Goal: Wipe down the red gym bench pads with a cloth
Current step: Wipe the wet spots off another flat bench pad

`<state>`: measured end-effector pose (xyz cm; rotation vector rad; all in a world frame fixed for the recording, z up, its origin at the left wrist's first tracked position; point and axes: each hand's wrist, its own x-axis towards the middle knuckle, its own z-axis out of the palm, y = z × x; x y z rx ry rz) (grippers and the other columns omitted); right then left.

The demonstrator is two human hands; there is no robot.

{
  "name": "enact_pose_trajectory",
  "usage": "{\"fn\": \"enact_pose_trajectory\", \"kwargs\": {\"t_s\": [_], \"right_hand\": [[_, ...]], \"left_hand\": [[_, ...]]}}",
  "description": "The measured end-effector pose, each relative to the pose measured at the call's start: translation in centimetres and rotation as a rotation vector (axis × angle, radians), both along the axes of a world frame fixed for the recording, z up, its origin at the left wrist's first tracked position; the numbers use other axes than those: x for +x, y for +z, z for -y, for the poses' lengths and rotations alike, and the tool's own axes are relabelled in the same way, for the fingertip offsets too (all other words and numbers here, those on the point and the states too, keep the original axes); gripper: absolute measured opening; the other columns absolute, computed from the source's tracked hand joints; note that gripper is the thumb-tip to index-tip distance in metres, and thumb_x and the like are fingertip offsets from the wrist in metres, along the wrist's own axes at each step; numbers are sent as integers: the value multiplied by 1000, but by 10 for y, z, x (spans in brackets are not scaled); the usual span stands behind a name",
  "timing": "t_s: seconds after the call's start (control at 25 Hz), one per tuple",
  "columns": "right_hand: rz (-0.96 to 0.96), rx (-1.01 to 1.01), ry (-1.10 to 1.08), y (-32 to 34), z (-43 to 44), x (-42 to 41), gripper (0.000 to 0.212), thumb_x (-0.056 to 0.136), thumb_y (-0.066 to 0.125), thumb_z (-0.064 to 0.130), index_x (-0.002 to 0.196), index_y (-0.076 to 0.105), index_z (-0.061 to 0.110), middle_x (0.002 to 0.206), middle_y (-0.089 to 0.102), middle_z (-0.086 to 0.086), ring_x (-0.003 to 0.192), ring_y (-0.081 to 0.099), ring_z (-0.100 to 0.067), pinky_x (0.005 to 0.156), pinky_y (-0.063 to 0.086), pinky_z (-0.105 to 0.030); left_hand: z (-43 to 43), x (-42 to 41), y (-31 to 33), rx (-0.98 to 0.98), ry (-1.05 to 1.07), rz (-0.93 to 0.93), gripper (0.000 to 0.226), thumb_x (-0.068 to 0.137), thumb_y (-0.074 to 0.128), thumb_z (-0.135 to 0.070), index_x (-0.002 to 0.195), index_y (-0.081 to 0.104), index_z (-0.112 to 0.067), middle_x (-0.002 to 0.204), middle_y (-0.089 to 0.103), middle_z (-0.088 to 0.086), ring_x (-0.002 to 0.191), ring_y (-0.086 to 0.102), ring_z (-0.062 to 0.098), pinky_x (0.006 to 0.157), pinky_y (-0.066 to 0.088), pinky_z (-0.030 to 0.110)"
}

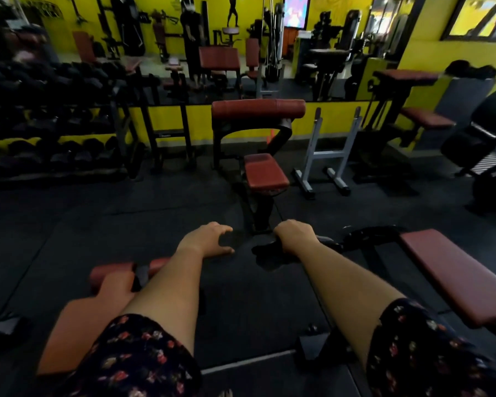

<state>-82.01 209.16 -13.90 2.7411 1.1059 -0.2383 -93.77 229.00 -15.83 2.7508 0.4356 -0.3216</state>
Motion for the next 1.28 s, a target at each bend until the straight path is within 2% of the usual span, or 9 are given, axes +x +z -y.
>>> {"fn": "enact_pose_trajectory", "kwargs": {"t_s": [0.12, 0.28, 0.56, 0.76, 0.92, 1.04, 1.28], "right_hand": [[-49, -23, -24, -10, -52, 40, 26, 90, 50, 5, 112, 63, 13, 117, 60, -9, 107, 58, -30, 78, 44, -38], [-102, -50, -64, -28, -113, 89, 24, 90, 50, 5, 109, 62, 13, 114, 60, -9, 104, 59, -29, 75, 44, -37], [-71, -13, -76, -32, -190, 191, 29, 89, 51, 3, 114, 63, 11, 118, 61, -10, 109, 58, -30, 83, 48, -41], [-68, -30, 9, -39, -255, 287, 30, 89, 50, 3, 115, 62, 12, 119, 61, -10, 110, 58, -31, 83, 48, -41], [-65, 41, 2, -29, -306, 392, 30, 90, 50, 5, 118, 62, 10, 121, 61, -12, 113, 57, -32, 88, 48, -40], [-71, 60, 28, -18, -353, 463, 29, 89, 53, 7, 115, 64, 12, 119, 62, -10, 111, 58, -31, 85, 48, -39], [-54, 7, 179, -28, -442, 546, 32, 88, 53, 7, 118, 62, 15, 122, 60, -9, 115, 55, -30, 85, 48, -40]], "left_hand": [[-60, 41, -7, -12, -18, -88, 71, 87, 66, -48, 149, 36, -30, 146, 40, -2, 132, 44, 18, 105, 39, 36], [-135, 93, -19, 12, 1, -172, 73, 85, 67, -51, 149, 35, -31, 147, 40, -2, 132, 44, 19, 106, 40, 39], [-205, 193, -39, -36, -39, -152, 70, 86, 68, -49, 147, 38, -33, 143, 43, -4, 130, 46, 18, 104, 43, 40], [-265, 283, -57, 3, -35, -222, 73, 85, 69, -48, 148, 35, -35, 142, 43, -4, 129, 47, 19, 103, 43, 40], [-310, 378, -50, -13, 7, -168, 70, 86, 68, -48, 147, 36, -35, 142, 43, -3, 130, 46, 20, 103, 43, 41], [-343, 442, -38, 13, 38, -155, 68, 87, 66, -48, 146, 37, -35, 141, 44, -4, 128, 47, 19, 102, 45, 41], [-417, 511, -29, 46, 93, -163, 66, 89, 64, -49, 147, 36, -34, 144, 41, -2, 130, 44, 22, 102, 43, 40]]}}
